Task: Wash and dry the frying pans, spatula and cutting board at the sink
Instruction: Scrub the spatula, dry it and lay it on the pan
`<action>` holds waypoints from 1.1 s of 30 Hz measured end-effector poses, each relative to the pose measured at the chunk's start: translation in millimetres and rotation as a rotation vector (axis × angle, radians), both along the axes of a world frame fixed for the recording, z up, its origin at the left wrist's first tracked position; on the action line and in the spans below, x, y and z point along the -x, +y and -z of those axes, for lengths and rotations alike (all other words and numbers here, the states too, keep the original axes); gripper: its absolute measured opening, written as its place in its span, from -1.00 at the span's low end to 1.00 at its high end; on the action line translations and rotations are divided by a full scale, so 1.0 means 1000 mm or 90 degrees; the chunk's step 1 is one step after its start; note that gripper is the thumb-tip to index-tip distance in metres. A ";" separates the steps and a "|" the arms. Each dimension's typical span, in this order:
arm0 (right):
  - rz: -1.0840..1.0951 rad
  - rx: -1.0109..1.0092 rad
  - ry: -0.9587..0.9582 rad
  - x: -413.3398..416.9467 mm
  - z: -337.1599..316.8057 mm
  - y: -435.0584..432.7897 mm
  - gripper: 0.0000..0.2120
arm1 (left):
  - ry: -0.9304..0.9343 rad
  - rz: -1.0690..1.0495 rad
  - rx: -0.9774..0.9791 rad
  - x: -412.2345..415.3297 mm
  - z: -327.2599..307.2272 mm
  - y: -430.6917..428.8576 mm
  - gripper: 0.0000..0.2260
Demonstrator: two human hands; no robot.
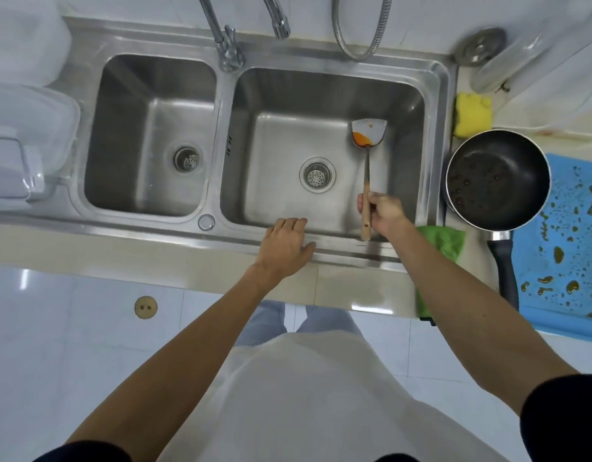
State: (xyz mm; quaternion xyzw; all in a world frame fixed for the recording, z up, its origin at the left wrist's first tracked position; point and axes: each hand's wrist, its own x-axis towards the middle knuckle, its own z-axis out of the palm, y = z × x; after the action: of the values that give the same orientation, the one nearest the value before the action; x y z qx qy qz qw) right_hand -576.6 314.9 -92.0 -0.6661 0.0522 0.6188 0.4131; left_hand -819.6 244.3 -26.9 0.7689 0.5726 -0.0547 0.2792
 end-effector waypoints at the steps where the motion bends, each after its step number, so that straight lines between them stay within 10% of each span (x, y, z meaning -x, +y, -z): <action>1: 0.006 -0.010 0.005 0.006 -0.005 -0.002 -0.85 | -0.008 -0.003 0.001 0.005 -0.003 0.006 -0.51; 20: -0.014 -0.088 0.062 0.122 -0.077 0.003 -0.81 | 0.055 0.072 -0.201 0.101 -0.093 0.301 -0.39; 33: -0.049 -0.151 0.019 0.137 -0.120 0.051 -0.77 | 0.062 0.068 -0.226 0.099 -0.068 0.308 -0.42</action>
State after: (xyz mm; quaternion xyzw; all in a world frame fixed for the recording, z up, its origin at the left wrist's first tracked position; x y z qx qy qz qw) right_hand -714.1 366.1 27.6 -0.6047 -0.0410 0.6458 0.4643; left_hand -918.6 552.7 40.9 0.8320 0.5442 -0.0046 0.1077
